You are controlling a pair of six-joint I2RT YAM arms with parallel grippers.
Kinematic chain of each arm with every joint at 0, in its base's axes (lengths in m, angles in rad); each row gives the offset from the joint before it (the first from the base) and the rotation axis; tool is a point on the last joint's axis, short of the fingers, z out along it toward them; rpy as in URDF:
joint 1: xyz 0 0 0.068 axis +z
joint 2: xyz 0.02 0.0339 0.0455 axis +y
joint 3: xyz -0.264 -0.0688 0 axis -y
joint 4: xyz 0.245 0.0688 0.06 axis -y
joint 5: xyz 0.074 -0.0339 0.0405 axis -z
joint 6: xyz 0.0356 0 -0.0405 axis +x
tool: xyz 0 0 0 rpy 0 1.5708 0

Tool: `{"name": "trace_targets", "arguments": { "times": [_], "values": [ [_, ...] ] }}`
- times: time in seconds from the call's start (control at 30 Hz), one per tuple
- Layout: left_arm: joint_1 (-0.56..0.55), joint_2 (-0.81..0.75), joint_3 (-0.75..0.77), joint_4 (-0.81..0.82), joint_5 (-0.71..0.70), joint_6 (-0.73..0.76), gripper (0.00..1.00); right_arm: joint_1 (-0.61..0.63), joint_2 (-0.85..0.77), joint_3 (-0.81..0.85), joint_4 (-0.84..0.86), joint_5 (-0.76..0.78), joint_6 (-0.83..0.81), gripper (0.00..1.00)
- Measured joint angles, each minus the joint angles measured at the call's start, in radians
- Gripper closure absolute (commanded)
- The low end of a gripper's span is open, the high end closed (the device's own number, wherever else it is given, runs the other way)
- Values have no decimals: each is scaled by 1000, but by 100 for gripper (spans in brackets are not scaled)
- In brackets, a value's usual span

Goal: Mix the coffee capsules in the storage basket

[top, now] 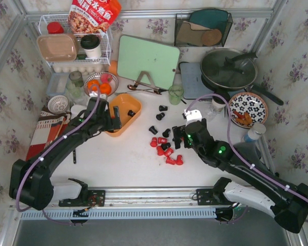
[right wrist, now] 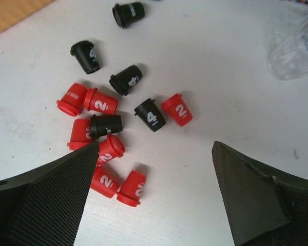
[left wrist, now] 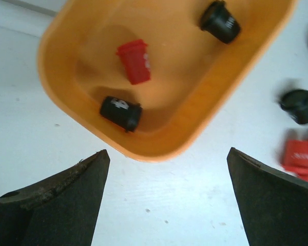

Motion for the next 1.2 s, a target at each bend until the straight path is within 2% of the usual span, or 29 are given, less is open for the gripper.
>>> {"name": "trace_targets", "arguments": {
  "times": [0.13, 0.3, 0.43, 0.5, 0.67, 0.87, 1.03, 1.2],
  "values": [
    [-27, -69, 14, -66, 64, -25, 1, 0, 52, -12, 0, -26, 40, 5],
    [-32, -207, 130, -232, 145, -31, 1, 0, 111, -43, 25, -56, 89, 9],
    [-32, -302, 211, -344, 204, 39, 1, 1, 155, -82, 64, -79, 122, 13],
    [-33, -336, 206, -383, 216, 87, 1, 1, 185, -92, 90, -90, 132, 17],
    [-35, -409, 81, -417, 193, 145, 1, 2, 281, -90, 150, -100, 157, 28],
    [-20, -443, 88, -437, 122, 185, 1, 14, 357, -91, 210, -138, 201, 29],
    [-5, -452, 72, -436, 121, 197, 1, 56, 383, -119, 252, -160, 237, 24],
    [5, -452, 72, -436, 131, 203, 1, 74, 436, -143, 274, -169, 247, 26]
  ]
}}
